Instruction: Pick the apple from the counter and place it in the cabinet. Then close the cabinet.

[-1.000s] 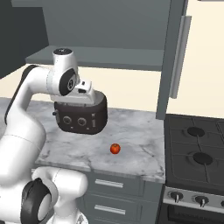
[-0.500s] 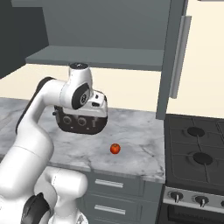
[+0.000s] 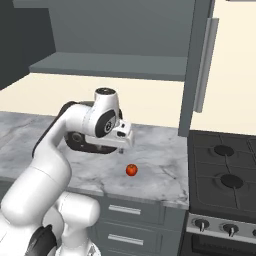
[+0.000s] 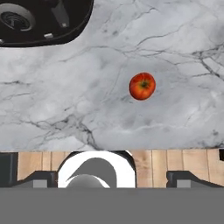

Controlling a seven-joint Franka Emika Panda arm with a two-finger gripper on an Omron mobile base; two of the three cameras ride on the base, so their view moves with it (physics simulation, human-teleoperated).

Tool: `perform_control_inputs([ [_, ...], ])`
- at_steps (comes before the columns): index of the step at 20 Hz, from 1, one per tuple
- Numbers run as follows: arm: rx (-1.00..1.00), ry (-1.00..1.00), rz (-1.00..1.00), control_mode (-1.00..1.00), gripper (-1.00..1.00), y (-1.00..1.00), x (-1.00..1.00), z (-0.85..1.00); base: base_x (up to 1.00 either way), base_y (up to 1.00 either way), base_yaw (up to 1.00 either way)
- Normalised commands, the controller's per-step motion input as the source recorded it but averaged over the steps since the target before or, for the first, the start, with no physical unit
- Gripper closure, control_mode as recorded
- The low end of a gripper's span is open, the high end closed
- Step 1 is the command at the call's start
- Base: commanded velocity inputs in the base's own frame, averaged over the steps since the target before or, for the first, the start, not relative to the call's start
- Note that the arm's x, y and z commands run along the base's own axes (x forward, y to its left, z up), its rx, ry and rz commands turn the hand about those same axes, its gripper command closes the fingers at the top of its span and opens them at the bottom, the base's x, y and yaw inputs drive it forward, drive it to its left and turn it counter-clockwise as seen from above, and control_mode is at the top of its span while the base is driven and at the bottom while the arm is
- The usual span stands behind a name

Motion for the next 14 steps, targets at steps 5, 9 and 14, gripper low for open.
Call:
perform_control_inputs([
  [5,0.0,0.06,-0.04,-1.0,-1.0,-0.3,0.0,-0.46,0.0,0.0,0.0],
  [9,0.0,0.01,-0.03,-1.0,-1.0,-0.18,0.0,-0.46,0.0,0.0,0.0],
  [14,0.0,0.0,-0.02,-1.0,-1.0,-0.08,0.02,-0.47,0.0,0.0,0.0],
])
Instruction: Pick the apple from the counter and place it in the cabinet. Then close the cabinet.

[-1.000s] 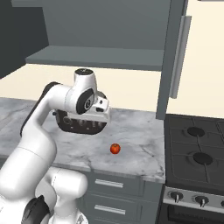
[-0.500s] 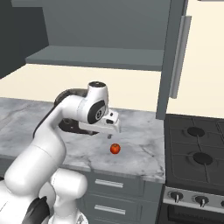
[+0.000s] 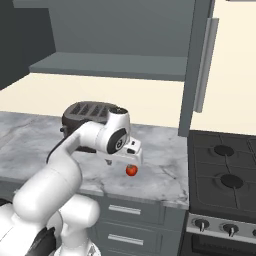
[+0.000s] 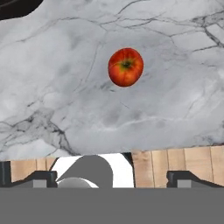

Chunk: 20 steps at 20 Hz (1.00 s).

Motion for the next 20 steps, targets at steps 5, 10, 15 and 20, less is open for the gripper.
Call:
perform_control_inputs([
  [5,0.0,0.0,0.0,-1.0,-1.0,-0.02,0.19,-0.47,0.0,0.0,0.0],
  [10,0.0,0.0,0.0,-1.0,-1.0,-0.05,0.29,-0.44,0.0,0.0,0.0],
  [15,0.0,0.0,0.0,-1.0,-1.0,-0.1,0.24,-0.34,0.0,0.0,0.0],
  [20,0.0,0.0,0.0,-1.0,-1.0,-0.1,0.28,-0.26,0.0,0.0,0.0],
])
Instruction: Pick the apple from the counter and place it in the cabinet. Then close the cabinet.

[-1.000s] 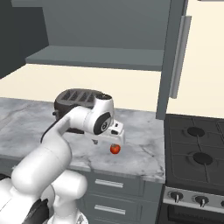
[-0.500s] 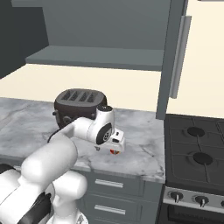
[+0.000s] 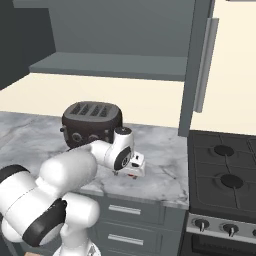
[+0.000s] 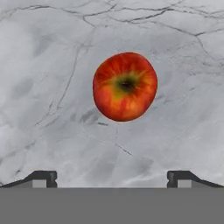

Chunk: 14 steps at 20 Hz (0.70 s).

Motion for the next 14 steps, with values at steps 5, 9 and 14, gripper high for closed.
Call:
perform_control_inputs([
  [5,0.0,0.0,0.0,-1.0,-1.0,-0.04,0.32,-0.17,0.0,0.0,0.0],
  [9,0.0,-0.01,0.0,-1.0,-1.0,0.0,0.4,-0.1,0.0,0.0,0.0],
  [14,0.0,-0.04,0.0,-1.0,-1.0,-0.1,0.34,-0.14,0.0,0.0,0.0],
])
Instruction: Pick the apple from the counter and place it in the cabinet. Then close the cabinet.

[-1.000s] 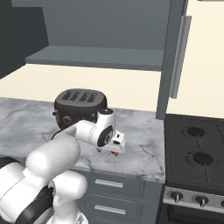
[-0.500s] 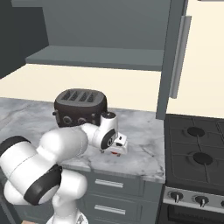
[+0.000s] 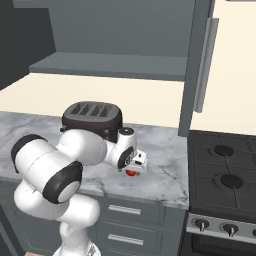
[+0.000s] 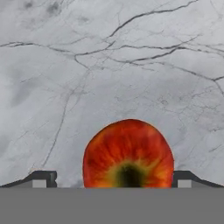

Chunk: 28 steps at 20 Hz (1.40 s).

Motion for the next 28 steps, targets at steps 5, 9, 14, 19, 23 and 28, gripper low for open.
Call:
perform_control_inputs([
  [5,0.0,-0.03,0.0,-1.0,-1.0,-0.25,0.2,-0.25,0.0,0.0,0.0],
  [9,0.0,0.0,0.0,-1.0,1.0,-0.05,0.22,-0.23,0.0,0.0,0.0],
  [14,0.04,-0.1,-0.03,-1.0,1.0,-0.01,-0.38,0.08,0.0,0.0,0.0],
  [19,0.07,-0.31,-0.01,-1.0,1.0,0.0,-0.65,0.95,0.0,0.0,0.0],
  [23,0.0,-0.35,0.0,-1.0,1.0,0.24,-0.17,1.0,0.0,0.0,0.0],
  [28,-0.09,-0.26,-0.1,-1.0,1.0,0.5,0.0,1.0,0.0,0.0,0.0],
])
